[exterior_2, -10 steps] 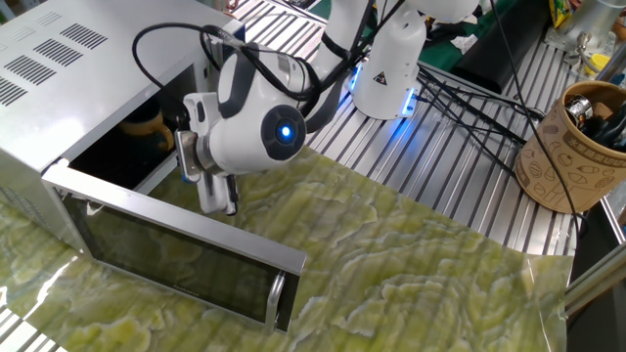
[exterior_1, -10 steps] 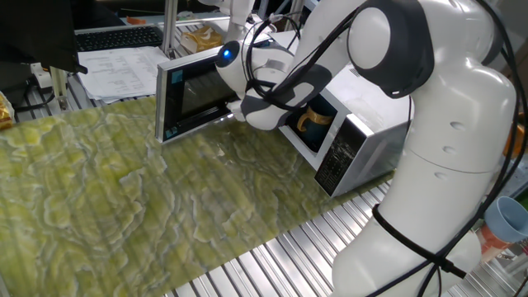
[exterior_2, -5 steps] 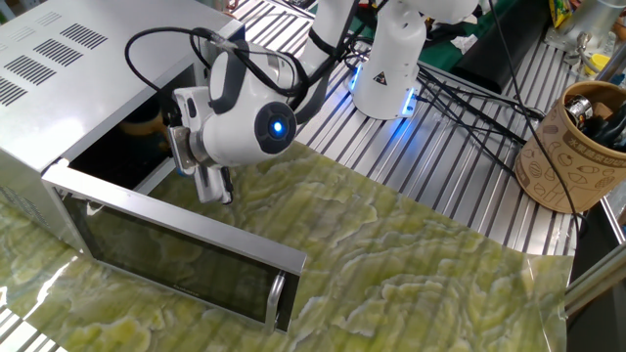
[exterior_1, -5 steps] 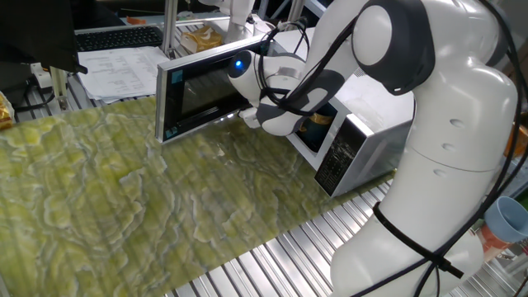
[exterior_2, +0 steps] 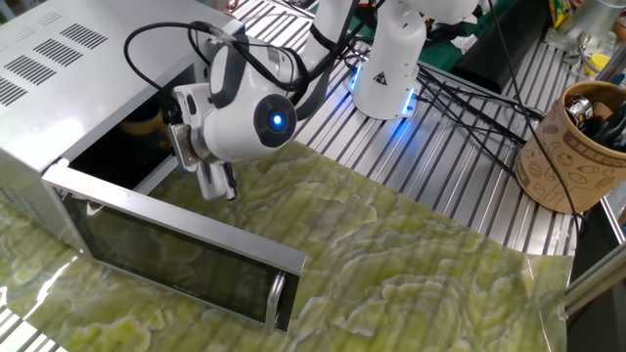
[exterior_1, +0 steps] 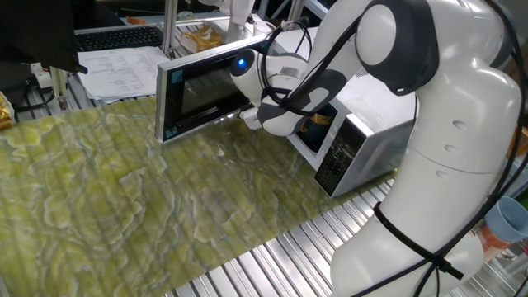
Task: Put the bowl into the microwave
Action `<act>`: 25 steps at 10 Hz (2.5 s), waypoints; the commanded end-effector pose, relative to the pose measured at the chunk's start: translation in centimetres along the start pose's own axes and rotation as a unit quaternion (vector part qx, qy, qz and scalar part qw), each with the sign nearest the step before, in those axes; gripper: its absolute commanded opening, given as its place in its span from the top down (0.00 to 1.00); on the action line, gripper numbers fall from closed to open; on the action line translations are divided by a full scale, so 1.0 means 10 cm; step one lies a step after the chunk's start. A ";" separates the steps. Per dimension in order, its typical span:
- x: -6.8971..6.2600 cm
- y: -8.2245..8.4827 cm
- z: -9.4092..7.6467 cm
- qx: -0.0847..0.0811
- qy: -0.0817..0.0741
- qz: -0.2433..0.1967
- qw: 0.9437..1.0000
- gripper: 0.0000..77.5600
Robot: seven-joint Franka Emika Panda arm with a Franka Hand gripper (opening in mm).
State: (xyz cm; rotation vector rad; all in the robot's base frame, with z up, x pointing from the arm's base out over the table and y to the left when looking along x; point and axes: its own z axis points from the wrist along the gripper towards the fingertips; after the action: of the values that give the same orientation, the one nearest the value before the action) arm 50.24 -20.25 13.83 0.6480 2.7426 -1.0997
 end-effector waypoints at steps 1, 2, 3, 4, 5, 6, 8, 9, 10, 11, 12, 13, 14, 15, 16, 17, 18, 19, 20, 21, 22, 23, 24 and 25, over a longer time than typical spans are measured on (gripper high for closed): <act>0.02 0.01 -0.02 0.001 -0.002 -0.016 1.000 0.99; 0.04 0.01 -0.01 0.003 -0.003 -0.018 1.000 0.99; 0.05 -0.01 0.02 0.003 -0.004 -0.023 1.000 0.99; 0.06 -0.02 0.02 0.003 -0.004 -0.025 1.000 0.99; 0.08 -0.04 0.02 0.002 -0.003 -0.025 1.000 0.99; 0.09 -0.06 0.02 0.003 -0.002 -0.027 1.000 0.99; 0.10 -0.10 0.03 0.003 -0.003 -0.031 1.000 0.99; 0.10 -0.11 0.04 0.003 -0.003 -0.031 1.000 0.99; 0.09 -0.12 0.06 0.003 -0.004 -0.032 0.999 0.99; 0.09 -0.12 0.06 0.003 -0.004 -0.032 0.999 0.99; 0.09 -0.15 0.09 0.002 -0.005 -0.034 0.999 0.99; 0.08 -0.16 0.10 0.002 -0.006 -0.035 0.999 0.99; 0.07 -0.17 0.11 0.002 -0.006 -0.037 0.999 0.99; 0.07 -0.18 0.11 0.002 -0.006 -0.037 0.999 0.99; 0.07 -0.18 0.12 0.002 -0.007 -0.037 0.999 0.99; 0.07 -0.19 0.12 0.005 -0.008 -0.037 0.999 0.99; 0.07 -0.19 0.11 0.005 -0.008 -0.036 0.999 0.99; 0.07 -0.19 0.11 0.004 -0.008 -0.037 0.999 0.99; 0.06 -0.19 0.11 0.005 -0.008 -0.038 0.999 0.99; 0.06 -0.19 0.10 0.003 -0.006 -0.038 0.999 0.99; 0.06 -0.17 0.07 0.002 -0.003 -0.030 1.000 0.99; 0.07 -0.12 0.01 0.004 0.002 -0.020 1.000 0.99; 0.08 -0.06 -0.06 0.003 0.009 -0.008 1.000 0.99; 0.10 -0.01 -0.14 0.003 0.015 0.001 1.000 0.99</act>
State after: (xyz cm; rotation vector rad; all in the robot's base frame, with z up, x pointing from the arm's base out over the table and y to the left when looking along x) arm 48.86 -21.08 14.02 0.5826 2.7754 -1.1198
